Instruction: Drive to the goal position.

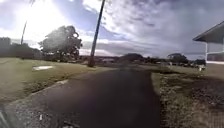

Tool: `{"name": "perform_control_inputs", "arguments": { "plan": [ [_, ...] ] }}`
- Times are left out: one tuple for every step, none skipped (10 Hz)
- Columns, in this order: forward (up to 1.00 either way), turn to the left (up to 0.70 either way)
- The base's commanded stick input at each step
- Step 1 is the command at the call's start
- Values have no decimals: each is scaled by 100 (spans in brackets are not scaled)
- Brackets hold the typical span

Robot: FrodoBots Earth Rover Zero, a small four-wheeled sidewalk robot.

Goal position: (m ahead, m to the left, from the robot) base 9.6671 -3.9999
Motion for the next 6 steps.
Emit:
{"name": "perform_control_inputs", "arguments": {
  "plan": [
    [70, 0],
    [70, 0],
    [70, 0],
    [70, 0],
    [70, 0],
    [70, 0]
  ]
}}
